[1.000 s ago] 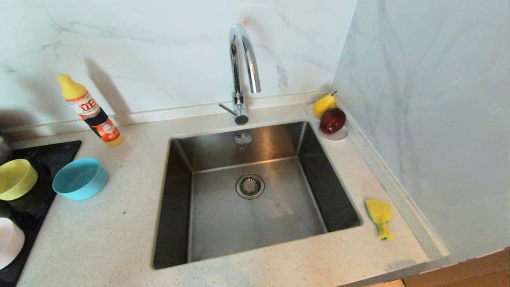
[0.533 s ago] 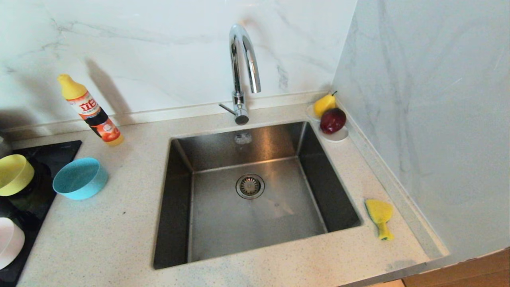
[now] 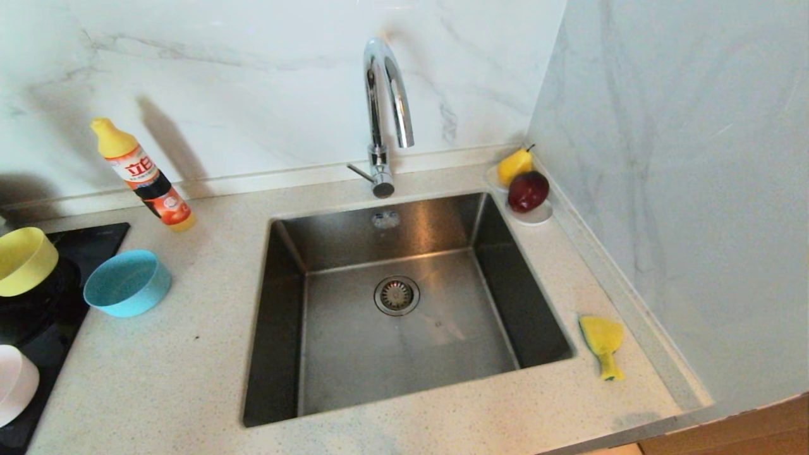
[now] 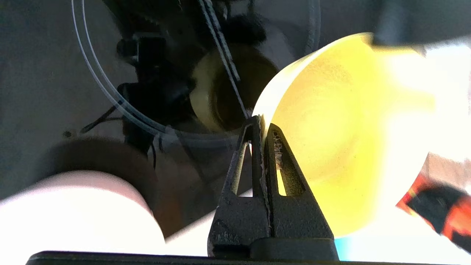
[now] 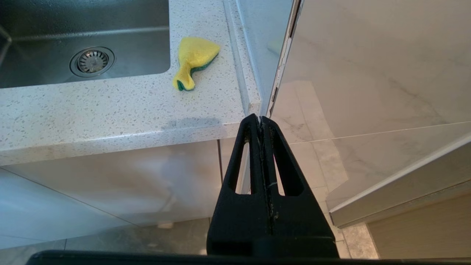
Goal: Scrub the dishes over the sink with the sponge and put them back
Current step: Place the bowl on the bowl
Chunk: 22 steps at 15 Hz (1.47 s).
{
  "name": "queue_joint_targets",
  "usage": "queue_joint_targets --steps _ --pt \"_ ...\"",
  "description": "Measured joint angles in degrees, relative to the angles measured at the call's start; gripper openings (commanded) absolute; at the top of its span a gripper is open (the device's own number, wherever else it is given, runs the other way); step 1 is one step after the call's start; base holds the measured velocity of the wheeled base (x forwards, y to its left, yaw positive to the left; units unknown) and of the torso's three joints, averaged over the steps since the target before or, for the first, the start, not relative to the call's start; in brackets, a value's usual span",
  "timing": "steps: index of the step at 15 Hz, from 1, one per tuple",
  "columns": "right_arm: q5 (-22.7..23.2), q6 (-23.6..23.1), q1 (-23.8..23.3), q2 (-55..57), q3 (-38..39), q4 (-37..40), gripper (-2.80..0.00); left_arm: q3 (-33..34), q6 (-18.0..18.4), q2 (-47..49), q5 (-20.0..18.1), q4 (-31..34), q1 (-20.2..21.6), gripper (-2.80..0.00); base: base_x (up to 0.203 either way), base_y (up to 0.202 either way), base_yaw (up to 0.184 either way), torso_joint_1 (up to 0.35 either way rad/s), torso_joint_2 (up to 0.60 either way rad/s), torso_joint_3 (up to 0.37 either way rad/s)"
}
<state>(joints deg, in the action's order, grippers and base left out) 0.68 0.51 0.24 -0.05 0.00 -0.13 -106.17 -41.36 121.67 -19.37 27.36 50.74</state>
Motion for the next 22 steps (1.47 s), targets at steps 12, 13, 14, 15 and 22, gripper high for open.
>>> queue_joint_targets --steps 12,13,14,15,22 --pt "0.0 0.0 0.0 0.0 0.0 0.0 -2.8 5.9 20.5 -8.9 3.0 13.1 1.5 -2.8 0.0 0.0 0.0 0.0 0.0 0.0" --pt "0.0 0.0 0.0 0.0 0.0 0.0 -2.8 7.1 22.5 -9.6 3.4 12.8 2.3 -2.8 0.0 0.0 0.0 0.0 0.0 0.0" --pt "0.0 0.0 0.0 0.0 0.0 0.0 -2.8 7.7 23.2 -10.2 3.7 12.7 3.1 -2.8 0.0 0.0 0.0 0.0 0.0 0.0" --pt "0.0 0.0 0.0 0.0 0.0 0.0 -2.8 7.9 23.4 -10.6 3.7 12.7 3.6 -2.8 0.0 0.0 0.0 0.0 0.0 0.0" --pt "0.0 0.0 0.0 0.0 0.0 0.0 -2.8 9.6 23.6 -11.4 3.9 13.1 3.9 -2.8 0.0 0.0 0.0 0.0 0.0 0.0"
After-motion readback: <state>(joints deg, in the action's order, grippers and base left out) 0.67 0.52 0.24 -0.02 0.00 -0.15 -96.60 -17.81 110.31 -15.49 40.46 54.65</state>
